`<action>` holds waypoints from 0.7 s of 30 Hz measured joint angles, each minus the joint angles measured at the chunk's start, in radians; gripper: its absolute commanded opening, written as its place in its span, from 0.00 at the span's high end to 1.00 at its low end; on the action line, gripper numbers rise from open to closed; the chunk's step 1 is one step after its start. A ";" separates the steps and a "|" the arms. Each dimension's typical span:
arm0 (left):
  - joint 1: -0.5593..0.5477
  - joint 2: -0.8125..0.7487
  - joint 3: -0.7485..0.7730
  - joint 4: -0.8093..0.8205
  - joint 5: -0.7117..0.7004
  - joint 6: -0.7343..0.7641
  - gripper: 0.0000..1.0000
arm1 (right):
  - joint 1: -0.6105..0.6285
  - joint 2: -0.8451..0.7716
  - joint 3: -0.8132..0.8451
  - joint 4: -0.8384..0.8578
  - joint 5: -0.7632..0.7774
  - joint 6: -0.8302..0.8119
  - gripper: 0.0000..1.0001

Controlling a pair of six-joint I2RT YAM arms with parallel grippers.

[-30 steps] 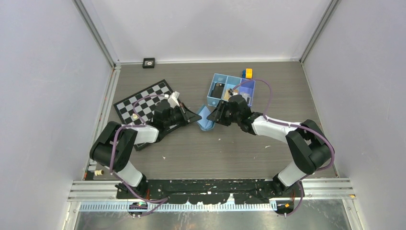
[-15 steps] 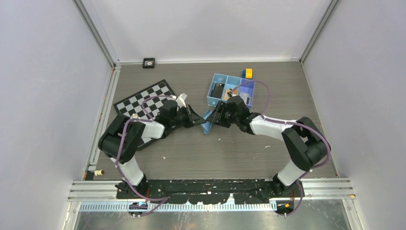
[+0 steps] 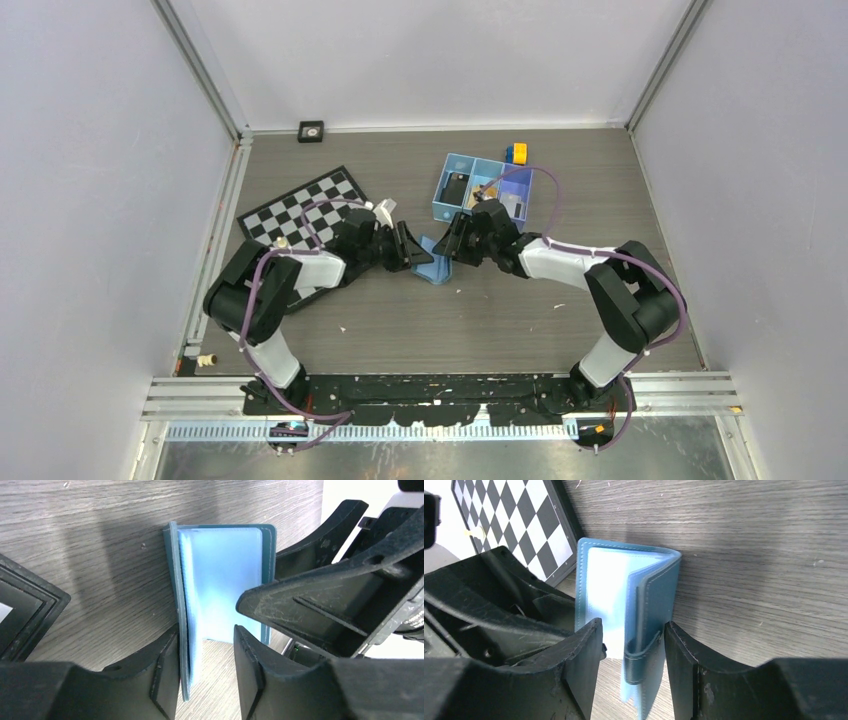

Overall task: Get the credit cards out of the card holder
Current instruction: Close the card holder at the center of the board.

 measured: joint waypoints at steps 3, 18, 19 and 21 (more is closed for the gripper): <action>-0.001 -0.032 0.000 -0.043 -0.016 0.021 0.49 | 0.000 0.002 0.009 -0.016 0.013 -0.012 0.44; -0.002 -0.101 0.032 -0.177 -0.082 0.100 0.85 | 0.000 0.002 0.000 0.060 -0.023 -0.046 0.41; -0.002 -0.099 0.038 -0.187 -0.086 0.108 0.92 | 0.000 0.002 -0.003 0.070 -0.029 -0.045 0.43; -0.002 -0.089 0.052 -0.203 -0.091 0.116 0.98 | 0.000 0.002 -0.010 0.094 -0.043 -0.045 0.47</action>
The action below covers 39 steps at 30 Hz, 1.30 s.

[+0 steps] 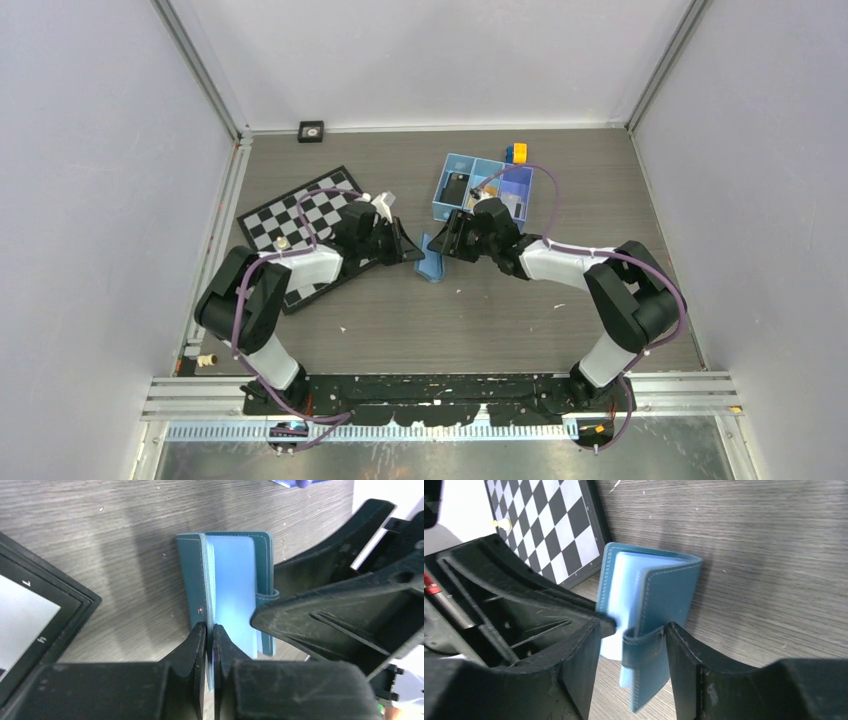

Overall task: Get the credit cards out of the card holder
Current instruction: Close the card holder at the center of the board.

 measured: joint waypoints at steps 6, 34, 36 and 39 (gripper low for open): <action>0.000 0.095 0.052 -0.021 0.002 0.019 1.00 | 0.000 0.000 -0.006 0.033 -0.024 0.002 0.53; 0.024 -0.055 0.012 -0.060 -0.037 0.059 0.87 | 0.000 0.151 0.100 -0.068 -0.013 0.006 0.67; 0.021 -0.038 0.012 -0.040 -0.019 0.054 0.90 | 0.000 0.149 0.105 -0.077 -0.011 0.000 0.69; 0.015 -0.005 0.013 -0.030 0.000 0.049 0.92 | 0.000 0.135 0.103 -0.091 -0.007 -0.010 0.75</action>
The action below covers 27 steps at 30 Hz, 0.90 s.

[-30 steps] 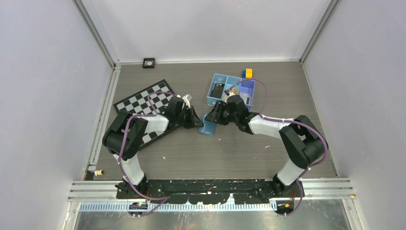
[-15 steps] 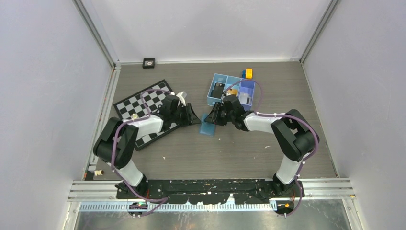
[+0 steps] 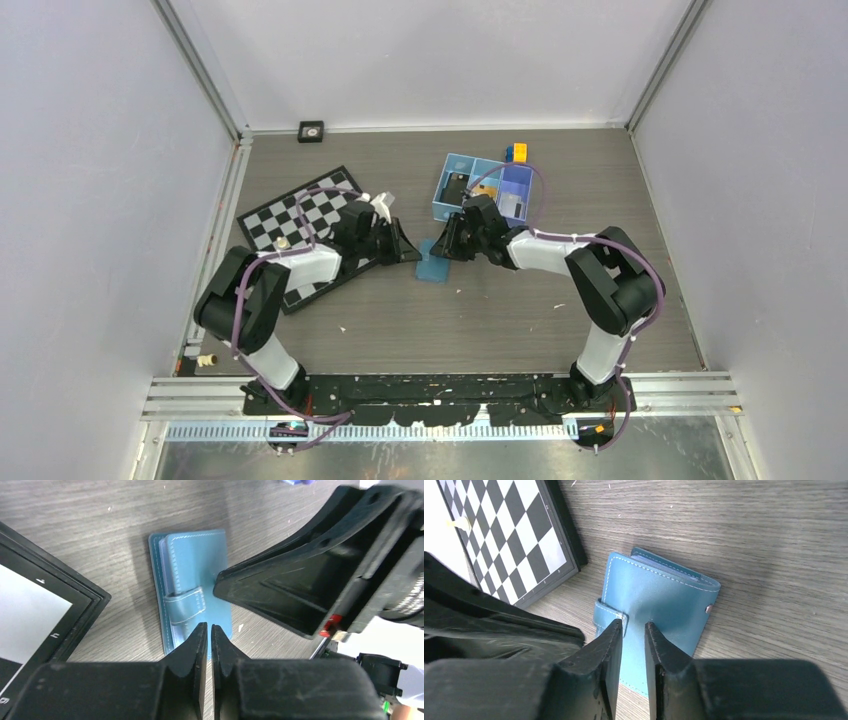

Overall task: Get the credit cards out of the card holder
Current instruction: Close the card holder at the center of the board.

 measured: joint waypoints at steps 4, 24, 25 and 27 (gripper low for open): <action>-0.004 0.059 0.008 0.012 0.034 -0.010 0.94 | 0.000 -0.013 0.000 -0.003 0.002 -0.004 0.83; 0.003 0.162 0.086 -0.028 0.048 -0.008 0.97 | 0.000 -0.090 -0.043 -0.006 -0.004 -0.008 1.00; 0.003 0.162 0.086 -0.029 0.046 -0.008 0.97 | 0.000 -0.068 -0.043 -0.005 -0.008 -0.008 1.00; 0.003 0.161 0.086 -0.030 0.041 -0.006 0.97 | 0.000 -0.017 -0.043 -0.014 -0.010 -0.008 1.00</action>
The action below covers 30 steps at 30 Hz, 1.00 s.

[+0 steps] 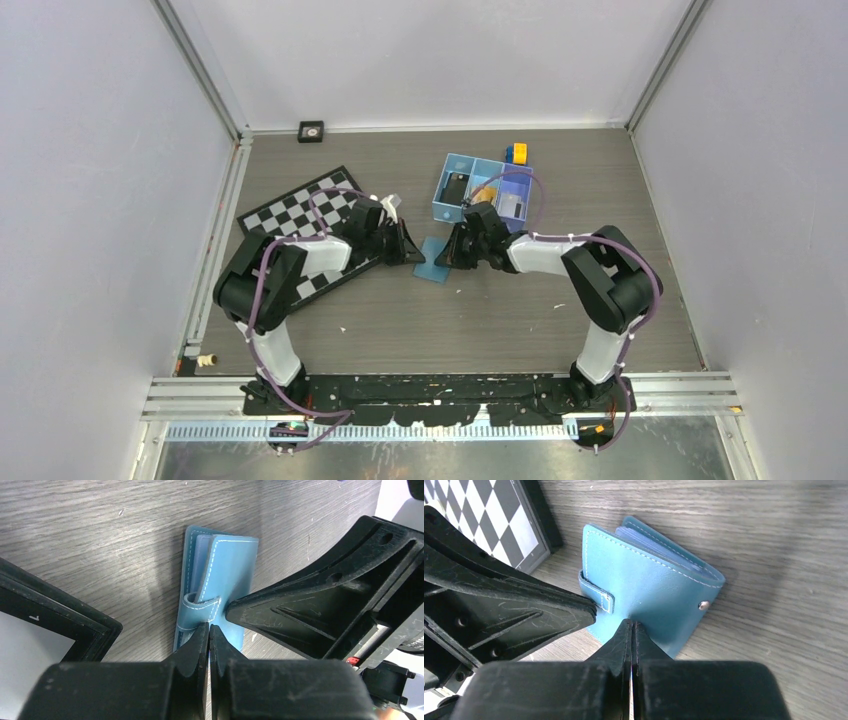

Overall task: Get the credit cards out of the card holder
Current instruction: Close the card holder at the center of the board.

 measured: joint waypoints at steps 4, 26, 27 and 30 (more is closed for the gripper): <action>-0.001 -0.010 -0.001 -0.002 -0.013 0.002 0.97 | -0.003 0.014 0.002 0.005 -0.017 -0.001 0.99; -0.002 -0.108 -0.041 0.002 -0.062 0.024 0.97 | -0.005 -0.034 0.052 -0.144 0.117 -0.100 0.99; -0.002 -0.119 -0.043 0.001 -0.066 0.027 0.97 | -0.005 -0.050 0.047 -0.149 0.123 -0.106 1.00; -0.002 -0.171 -0.058 -0.008 -0.087 0.039 0.87 | -0.005 -0.140 0.016 -0.161 0.161 -0.128 0.99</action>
